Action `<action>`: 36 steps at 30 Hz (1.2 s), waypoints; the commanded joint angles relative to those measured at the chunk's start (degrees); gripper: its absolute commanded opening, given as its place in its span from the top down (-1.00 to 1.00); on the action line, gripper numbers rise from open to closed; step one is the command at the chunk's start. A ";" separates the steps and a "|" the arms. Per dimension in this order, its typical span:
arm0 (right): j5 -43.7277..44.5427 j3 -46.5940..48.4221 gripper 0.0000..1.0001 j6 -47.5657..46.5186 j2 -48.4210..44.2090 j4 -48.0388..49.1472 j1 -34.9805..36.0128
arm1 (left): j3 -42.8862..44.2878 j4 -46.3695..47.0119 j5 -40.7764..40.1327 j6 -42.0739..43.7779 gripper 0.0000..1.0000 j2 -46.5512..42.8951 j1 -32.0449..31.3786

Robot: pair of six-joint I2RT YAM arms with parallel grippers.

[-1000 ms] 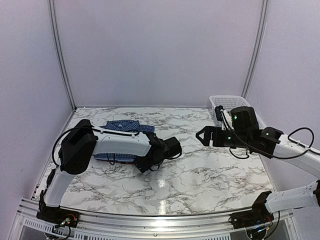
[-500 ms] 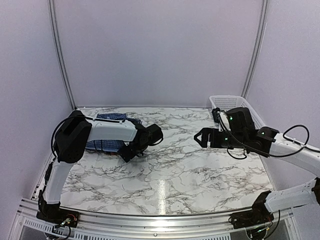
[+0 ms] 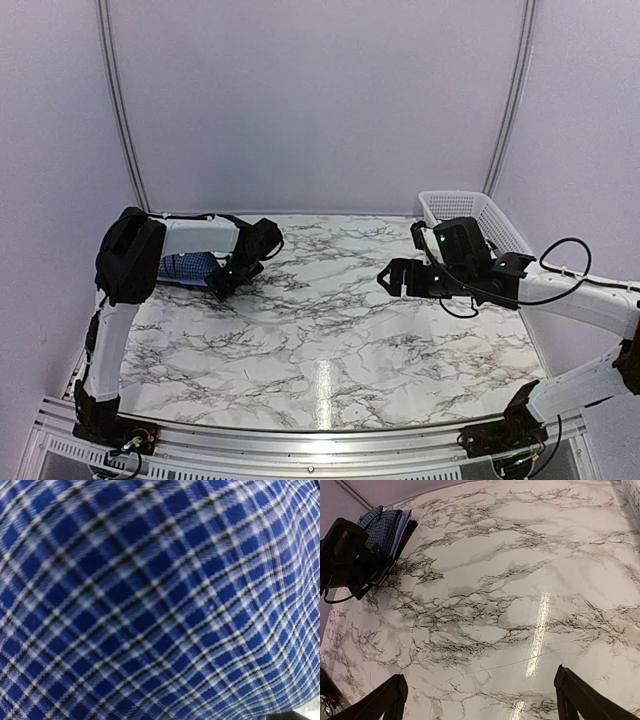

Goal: Fold and stack the long sleeve shirts
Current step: Move the square-folded shirt to the center of the board.

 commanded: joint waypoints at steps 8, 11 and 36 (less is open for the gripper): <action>0.02 4.61 -0.97 2.54 5.80 4.84 -0.56 | 5.70 4.16 6.85 15.61 -0.98 6.31 9.09; 0.00 5.27 -0.97 2.61 6.92 4.93 -0.56 | 7.85 4.67 8.09 17.93 -0.98 7.84 10.14; -0.39 5.78 -0.97 2.90 7.68 3.78 -0.57 | 15.53 9.90 16.21 21.46 -0.98 9.57 12.40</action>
